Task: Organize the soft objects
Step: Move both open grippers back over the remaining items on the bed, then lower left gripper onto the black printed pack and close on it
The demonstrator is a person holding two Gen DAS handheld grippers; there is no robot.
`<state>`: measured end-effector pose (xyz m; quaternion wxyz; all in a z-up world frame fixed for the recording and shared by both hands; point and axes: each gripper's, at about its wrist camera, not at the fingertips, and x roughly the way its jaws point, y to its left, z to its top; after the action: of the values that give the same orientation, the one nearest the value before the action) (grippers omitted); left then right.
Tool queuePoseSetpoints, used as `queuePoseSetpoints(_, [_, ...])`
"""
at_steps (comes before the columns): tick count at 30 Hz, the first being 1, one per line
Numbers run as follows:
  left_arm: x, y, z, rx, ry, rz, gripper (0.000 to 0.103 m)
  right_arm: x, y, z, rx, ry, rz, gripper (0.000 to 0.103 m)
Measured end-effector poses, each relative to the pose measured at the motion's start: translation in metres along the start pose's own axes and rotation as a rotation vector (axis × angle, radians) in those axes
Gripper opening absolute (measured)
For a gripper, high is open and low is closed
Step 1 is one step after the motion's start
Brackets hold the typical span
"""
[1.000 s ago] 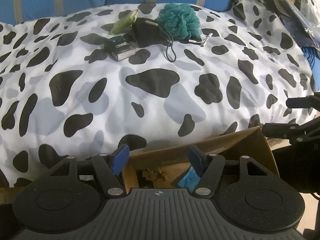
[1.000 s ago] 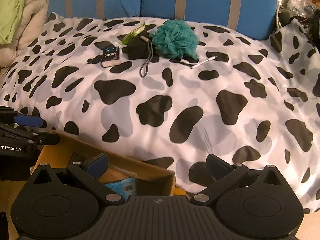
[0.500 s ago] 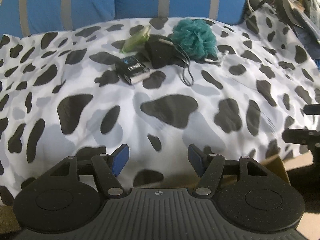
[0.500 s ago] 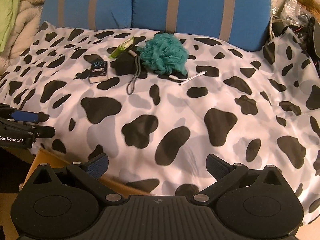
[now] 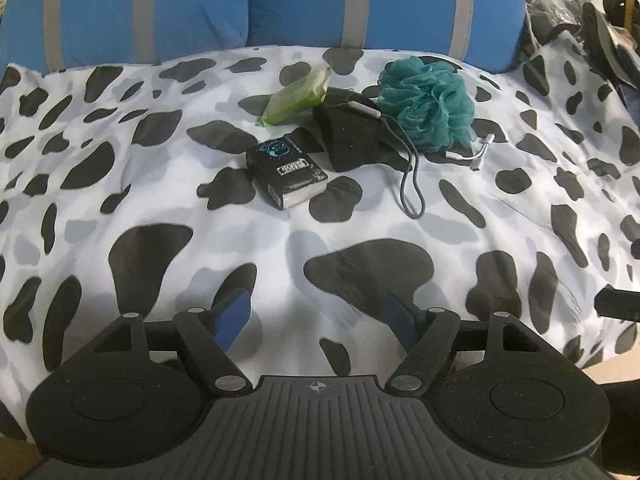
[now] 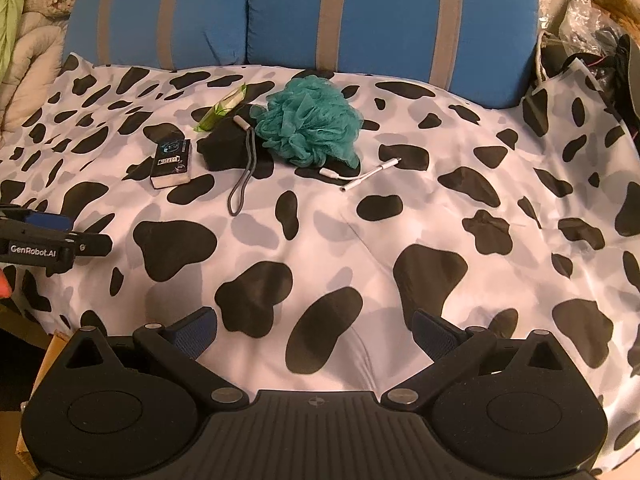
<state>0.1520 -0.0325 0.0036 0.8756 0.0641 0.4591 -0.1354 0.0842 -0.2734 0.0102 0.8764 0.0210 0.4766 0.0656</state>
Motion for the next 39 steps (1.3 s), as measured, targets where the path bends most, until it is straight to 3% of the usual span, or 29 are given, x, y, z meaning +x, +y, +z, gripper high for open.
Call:
queuePoseSetpoints(26, [0.085,-0.011,0.048,0.039,-0.058,0.093,0.073,0.034,-0.022,0.023,0.011,0.038,0.001,0.103])
queuePoseSetpoints(39, [0.121,0.004,0.072,-0.093,-0.098,0.155,0.073,0.042,-0.026,0.029,0.018,0.055,0.012,0.103])
